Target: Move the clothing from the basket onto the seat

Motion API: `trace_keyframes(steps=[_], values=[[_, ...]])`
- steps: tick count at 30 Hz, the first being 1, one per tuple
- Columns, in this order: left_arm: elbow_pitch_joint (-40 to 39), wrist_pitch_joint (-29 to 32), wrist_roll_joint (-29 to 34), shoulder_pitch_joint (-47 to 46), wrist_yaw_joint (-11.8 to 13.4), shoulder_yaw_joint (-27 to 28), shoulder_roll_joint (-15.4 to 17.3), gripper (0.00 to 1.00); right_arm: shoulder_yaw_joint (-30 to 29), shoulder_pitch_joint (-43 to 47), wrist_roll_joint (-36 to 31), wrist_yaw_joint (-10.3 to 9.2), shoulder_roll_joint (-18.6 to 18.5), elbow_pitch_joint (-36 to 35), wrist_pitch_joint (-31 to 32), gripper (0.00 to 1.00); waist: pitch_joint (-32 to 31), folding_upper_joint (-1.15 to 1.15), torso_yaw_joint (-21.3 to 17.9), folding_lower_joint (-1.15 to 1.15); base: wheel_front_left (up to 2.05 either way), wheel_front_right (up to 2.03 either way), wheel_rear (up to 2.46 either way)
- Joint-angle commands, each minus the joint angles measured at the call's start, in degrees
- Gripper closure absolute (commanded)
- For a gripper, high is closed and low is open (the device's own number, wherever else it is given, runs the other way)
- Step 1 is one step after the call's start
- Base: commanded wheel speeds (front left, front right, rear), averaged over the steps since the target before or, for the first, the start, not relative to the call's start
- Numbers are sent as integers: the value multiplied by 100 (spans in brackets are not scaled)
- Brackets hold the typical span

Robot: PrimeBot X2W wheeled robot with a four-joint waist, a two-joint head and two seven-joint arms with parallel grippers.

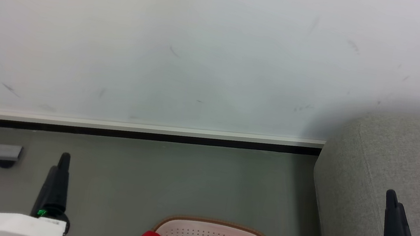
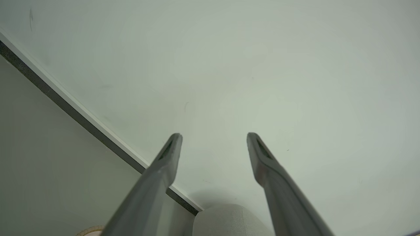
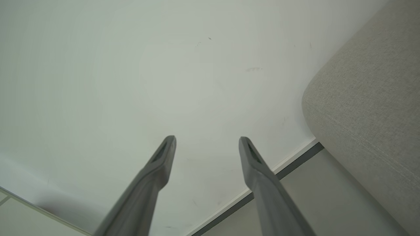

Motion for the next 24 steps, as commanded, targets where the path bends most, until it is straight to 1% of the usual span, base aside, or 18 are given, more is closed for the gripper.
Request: trace_keyframes(steps=[1,5,14,24], values=[[-96,-40,182,-66,19,5,50,0,26,-178,-183,-4,-83,-115,-47,0,1,0,1,0,0,0,0],[-136,-115,714,-70,69,4,53,0,143,-178,-648,-4,-137,-110,-124,0,4,0,3,0,0,0,0],[-180,-287,1373,-39,131,-29,58,0,392,-236,-1372,-5,-235,-41,-283,0,6,0,-5,0,0,0,0],[-163,-438,2225,-7,201,-63,62,0,514,-276,-2047,-6,-268,39,-445,0,3,0,-16,0,0,0,0]])
